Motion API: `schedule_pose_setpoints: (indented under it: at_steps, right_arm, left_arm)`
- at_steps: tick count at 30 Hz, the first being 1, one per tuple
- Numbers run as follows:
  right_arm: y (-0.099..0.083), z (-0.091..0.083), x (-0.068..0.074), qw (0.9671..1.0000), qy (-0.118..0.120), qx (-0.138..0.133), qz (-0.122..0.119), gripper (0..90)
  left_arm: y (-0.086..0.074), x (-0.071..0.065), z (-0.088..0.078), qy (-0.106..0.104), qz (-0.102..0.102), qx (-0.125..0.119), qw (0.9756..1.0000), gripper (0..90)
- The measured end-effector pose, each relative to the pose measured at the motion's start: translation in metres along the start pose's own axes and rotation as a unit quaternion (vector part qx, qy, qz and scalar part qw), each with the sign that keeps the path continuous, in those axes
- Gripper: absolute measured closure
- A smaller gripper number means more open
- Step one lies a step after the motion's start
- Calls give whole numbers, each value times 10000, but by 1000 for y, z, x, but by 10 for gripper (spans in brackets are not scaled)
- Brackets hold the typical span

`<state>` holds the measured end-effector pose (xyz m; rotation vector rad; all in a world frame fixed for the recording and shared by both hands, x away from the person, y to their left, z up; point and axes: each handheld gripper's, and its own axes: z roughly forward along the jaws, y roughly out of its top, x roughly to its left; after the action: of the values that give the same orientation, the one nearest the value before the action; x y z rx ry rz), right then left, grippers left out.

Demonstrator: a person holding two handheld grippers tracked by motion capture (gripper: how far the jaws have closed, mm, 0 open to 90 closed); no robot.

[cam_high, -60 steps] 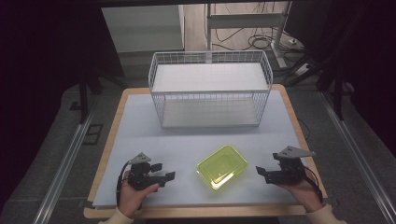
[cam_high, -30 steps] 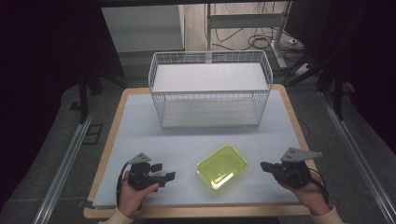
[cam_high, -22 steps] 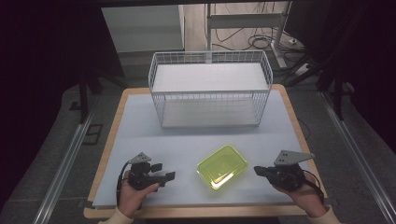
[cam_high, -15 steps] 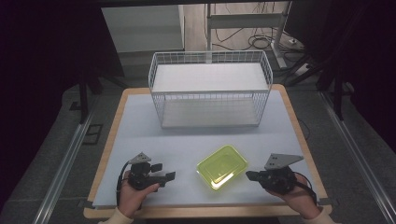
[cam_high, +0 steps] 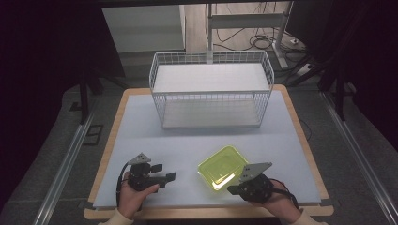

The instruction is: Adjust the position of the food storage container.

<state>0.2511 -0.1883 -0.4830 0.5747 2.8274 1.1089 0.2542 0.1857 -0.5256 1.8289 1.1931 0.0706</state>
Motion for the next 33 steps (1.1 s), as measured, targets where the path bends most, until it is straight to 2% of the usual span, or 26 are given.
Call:
schedule_pose_setpoints:
  at_steps: [11,24,33]
  right_arm:
    - [4,15,6,9996,148,191,-135,893]
    - [8,22,5,9995,105,262,-140,893]
    - [15,29,5,9997,43,215,-104,893]
  left_arm:
    - [0,-1,0,3,19,16,10000,234]
    - [0,-1,0,3,21,29,10000,234]
    - [0,-1,0,0,26,30,10000,234]
